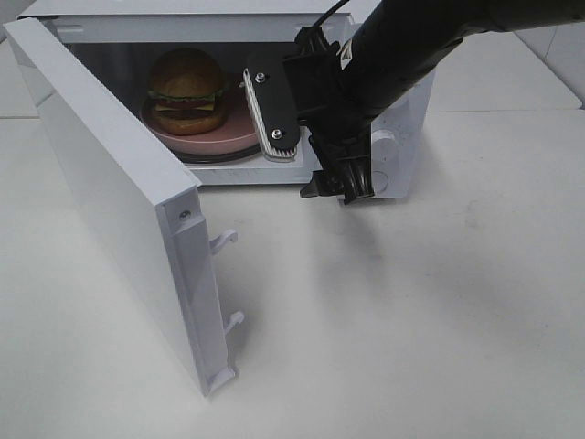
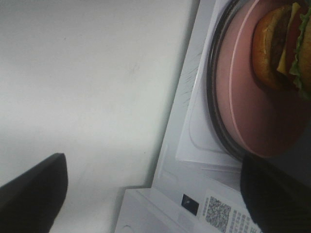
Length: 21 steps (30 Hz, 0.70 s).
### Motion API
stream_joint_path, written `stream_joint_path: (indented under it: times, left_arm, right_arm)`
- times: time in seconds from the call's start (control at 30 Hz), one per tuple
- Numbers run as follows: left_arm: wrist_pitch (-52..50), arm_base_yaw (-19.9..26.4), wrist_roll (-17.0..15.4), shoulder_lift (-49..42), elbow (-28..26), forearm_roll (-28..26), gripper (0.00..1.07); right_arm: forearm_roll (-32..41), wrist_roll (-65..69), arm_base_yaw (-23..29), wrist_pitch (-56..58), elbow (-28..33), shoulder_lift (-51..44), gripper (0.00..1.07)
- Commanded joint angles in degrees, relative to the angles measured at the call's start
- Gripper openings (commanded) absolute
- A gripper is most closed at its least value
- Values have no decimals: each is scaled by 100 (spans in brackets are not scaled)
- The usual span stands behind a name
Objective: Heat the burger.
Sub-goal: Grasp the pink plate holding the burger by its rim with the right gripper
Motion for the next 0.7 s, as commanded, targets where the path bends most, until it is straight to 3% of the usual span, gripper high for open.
stream_joint_path:
  times: [0.03,0.7]
  left_arm:
    - [-11,6,-23,-97,23,-6,101]
    - [-11,6,-23,-97,23,-6,101]
  right_arm:
    - [0,57,23,-166,-206,189,91]
    - [-275,791,155,-258,-1461,1501,89]
